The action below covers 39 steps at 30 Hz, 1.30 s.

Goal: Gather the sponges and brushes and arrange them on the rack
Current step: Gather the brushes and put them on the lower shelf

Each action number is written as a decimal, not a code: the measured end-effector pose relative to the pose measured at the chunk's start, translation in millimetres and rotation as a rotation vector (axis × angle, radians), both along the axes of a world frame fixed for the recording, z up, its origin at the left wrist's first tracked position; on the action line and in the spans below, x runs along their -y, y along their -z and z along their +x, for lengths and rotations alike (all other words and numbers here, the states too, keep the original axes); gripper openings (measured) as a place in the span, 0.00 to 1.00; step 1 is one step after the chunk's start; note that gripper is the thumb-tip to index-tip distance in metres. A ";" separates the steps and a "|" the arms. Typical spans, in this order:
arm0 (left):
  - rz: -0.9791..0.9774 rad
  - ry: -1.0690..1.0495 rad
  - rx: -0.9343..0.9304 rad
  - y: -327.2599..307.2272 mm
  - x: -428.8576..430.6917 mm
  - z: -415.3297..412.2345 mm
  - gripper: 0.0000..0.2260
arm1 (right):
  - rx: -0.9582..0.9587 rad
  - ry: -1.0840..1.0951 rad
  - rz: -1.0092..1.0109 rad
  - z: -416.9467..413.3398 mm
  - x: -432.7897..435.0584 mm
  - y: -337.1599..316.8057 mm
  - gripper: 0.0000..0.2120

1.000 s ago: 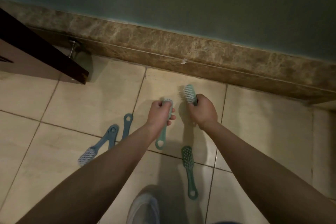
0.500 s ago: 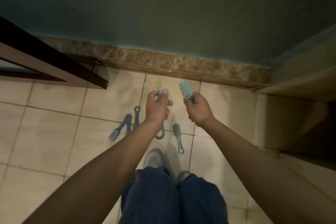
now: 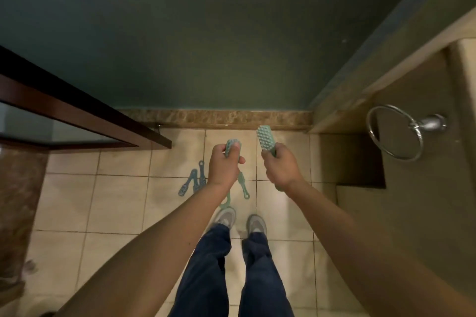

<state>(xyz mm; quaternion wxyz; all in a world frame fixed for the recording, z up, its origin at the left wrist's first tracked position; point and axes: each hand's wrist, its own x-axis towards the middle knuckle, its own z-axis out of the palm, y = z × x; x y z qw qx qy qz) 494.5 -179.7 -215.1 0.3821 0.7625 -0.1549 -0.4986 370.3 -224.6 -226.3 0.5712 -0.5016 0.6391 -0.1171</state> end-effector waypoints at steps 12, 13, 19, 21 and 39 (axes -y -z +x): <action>-0.118 0.354 -0.124 -143.3 20.4 -45.8 0.08 | 0.071 0.346 -0.099 -59.6 -39.6 -155.6 0.08; -0.116 0.389 -0.150 -149.8 24.1 -52.0 0.08 | 0.061 0.382 -0.118 -66.4 -42.9 -162.6 0.09; -0.049 0.651 -0.350 -186.1 35.0 -99.1 0.17 | 0.013 0.624 -0.237 -115.2 -69.1 -200.6 0.12; -0.057 0.748 -0.363 -196.8 34.8 -116.5 0.21 | 0.002 0.714 -0.277 -129.7 -80.0 -210.9 0.12; -0.187 1.379 -0.390 -250.7 -39.7 -342.8 0.13 | -0.148 1.420 -0.473 -298.7 -229.2 -263.9 0.08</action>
